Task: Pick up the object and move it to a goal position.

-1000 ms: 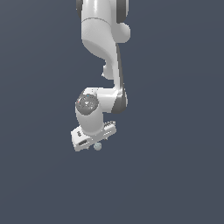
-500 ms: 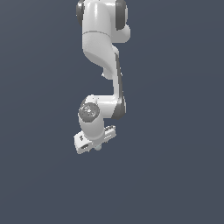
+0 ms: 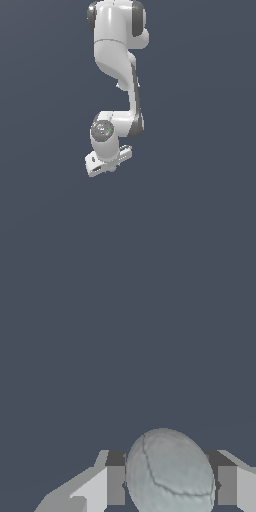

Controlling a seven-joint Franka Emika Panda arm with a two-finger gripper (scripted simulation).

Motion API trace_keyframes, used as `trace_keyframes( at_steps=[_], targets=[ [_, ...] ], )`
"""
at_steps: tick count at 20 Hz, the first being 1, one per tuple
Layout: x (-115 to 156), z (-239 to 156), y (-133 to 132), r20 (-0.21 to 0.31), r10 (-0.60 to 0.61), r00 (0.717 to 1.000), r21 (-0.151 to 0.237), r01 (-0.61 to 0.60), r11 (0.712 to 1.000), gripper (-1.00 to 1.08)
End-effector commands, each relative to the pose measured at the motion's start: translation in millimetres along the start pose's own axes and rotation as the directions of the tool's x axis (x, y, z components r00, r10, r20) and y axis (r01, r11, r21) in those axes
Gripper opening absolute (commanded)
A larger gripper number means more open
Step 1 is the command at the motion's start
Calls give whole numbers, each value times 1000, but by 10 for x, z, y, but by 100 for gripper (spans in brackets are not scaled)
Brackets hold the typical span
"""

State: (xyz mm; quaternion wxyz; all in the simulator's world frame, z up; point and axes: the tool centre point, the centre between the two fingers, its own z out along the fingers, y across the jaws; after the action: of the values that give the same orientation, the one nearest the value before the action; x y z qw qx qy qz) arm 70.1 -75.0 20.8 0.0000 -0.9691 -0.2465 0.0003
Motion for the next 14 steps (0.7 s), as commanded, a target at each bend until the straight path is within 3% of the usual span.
trace_keyframes(
  at_steps=[1,14],
  targets=[
    [2,-2,1,0,0,1000,0,0,1000,-100],
    [45,-34,88,0,0,1000,0,0,1000,-100]
  ],
)
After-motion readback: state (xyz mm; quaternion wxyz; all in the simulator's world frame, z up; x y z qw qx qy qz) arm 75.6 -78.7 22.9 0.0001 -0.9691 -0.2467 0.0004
